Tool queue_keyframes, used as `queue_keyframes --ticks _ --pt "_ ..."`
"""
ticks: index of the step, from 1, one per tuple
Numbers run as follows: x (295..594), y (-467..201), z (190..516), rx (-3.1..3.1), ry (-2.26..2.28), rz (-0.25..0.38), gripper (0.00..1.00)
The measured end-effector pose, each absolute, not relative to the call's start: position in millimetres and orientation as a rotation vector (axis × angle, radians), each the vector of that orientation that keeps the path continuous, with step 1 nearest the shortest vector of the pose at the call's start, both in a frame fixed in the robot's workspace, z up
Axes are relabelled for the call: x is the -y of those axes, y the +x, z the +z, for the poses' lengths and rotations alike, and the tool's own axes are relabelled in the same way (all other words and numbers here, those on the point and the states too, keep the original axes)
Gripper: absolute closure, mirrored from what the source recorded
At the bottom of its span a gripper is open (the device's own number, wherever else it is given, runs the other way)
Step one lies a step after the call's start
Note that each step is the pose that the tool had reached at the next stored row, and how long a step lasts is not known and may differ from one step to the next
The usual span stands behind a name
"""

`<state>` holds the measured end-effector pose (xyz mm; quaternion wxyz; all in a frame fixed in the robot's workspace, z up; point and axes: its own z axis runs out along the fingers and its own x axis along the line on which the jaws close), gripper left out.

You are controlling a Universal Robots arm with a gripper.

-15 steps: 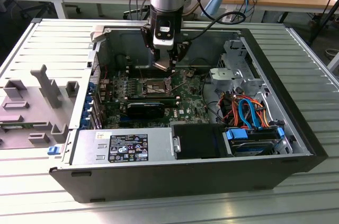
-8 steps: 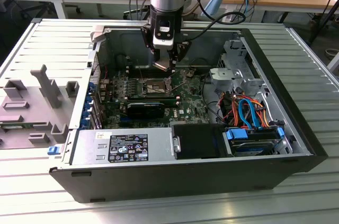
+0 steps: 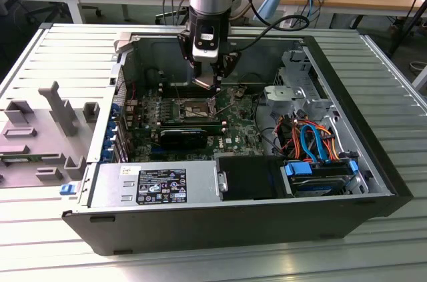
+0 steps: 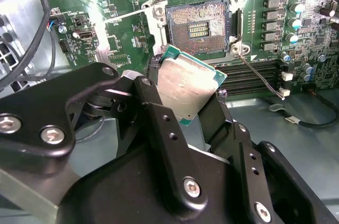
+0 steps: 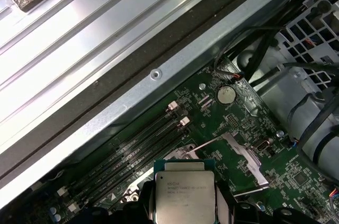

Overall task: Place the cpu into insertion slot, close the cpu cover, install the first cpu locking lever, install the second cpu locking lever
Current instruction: 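Place the cpu into insertion slot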

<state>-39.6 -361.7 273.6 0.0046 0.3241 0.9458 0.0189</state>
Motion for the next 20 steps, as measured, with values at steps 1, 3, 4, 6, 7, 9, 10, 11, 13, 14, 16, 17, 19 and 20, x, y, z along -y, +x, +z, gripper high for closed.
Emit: queue_keyframes --ticks 1,3,4,6,7,9,10,11,13,14,16,17,19,20 --pt "361.7 -39.6 273.6 -2.962 1.016 0.059 0.45" --pt "361.7 -39.6 273.6 -2.962 1.018 0.059 0.45" --pt "361.7 -39.6 273.6 -2.961 1.019 0.059 0.45" --pt "361.7 -39.6 273.5 -2.961 1.021 0.059 0.45" --pt "361.7 -39.6 273.5 -2.960 1.021 0.059 0.45" --pt "361.7 -39.6 273.5 -2.960 1.023 0.059 0.45" --pt "361.7 -39.6 273.5 -2.959 1.024 0.059 0.45" --pt "361.7 -39.6 273.5 -2.959 1.025 0.059 0.45" --pt "361.7 -39.6 273.5 -2.958 1.027 0.059 0.45" --pt "361.7 -39.6 273.4 -2.958 1.028 0.059 0.45" --pt "361.7 -39.6 273.4 -2.957 1.030 0.059 0.45" --pt "361.7 -39.6 273.4 -2.957 1.031 0.059 0.45" --pt "361.7 -39.6 273.4 -2.956 1.034 0.059 0.45" --pt "361.7 -39.6 273.4 -2.956 1.034 0.059 0.45"
